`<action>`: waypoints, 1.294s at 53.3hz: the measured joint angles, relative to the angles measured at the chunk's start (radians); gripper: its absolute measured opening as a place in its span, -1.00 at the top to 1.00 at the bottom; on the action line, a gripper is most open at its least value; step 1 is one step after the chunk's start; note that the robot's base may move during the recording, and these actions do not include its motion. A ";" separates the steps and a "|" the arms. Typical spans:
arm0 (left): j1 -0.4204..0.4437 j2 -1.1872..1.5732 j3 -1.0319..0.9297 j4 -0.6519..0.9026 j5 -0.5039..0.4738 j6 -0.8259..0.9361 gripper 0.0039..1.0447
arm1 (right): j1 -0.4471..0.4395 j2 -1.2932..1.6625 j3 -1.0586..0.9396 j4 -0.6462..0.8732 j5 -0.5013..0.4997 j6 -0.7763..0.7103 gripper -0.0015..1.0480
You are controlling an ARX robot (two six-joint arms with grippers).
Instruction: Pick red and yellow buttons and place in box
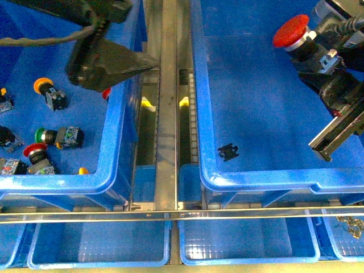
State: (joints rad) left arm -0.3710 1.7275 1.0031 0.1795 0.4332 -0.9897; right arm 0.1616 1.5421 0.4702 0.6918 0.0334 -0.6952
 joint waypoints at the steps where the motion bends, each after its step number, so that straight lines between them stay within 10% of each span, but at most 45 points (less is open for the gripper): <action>1: 0.010 -0.014 -0.010 -0.011 -0.005 0.008 -0.85 | -0.006 0.002 -0.001 0.000 0.000 0.000 0.48; 48: 0.517 -0.570 -0.488 -0.182 -0.093 0.742 -0.85 | -0.115 -0.275 -0.027 -0.224 -0.039 0.080 0.48; 60: 0.510 -0.599 -0.790 0.592 -0.301 0.928 -0.27 | -0.105 -0.368 -0.031 -0.315 0.011 0.143 0.48; 69: 0.481 -0.722 -0.853 0.682 -0.339 0.966 0.28 | -0.084 -0.424 -0.044 -0.367 0.052 0.198 0.48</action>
State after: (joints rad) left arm 0.1104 1.0054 0.1501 0.8612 0.0944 -0.0238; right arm 0.0776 1.1183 0.4259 0.3248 0.0853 -0.4969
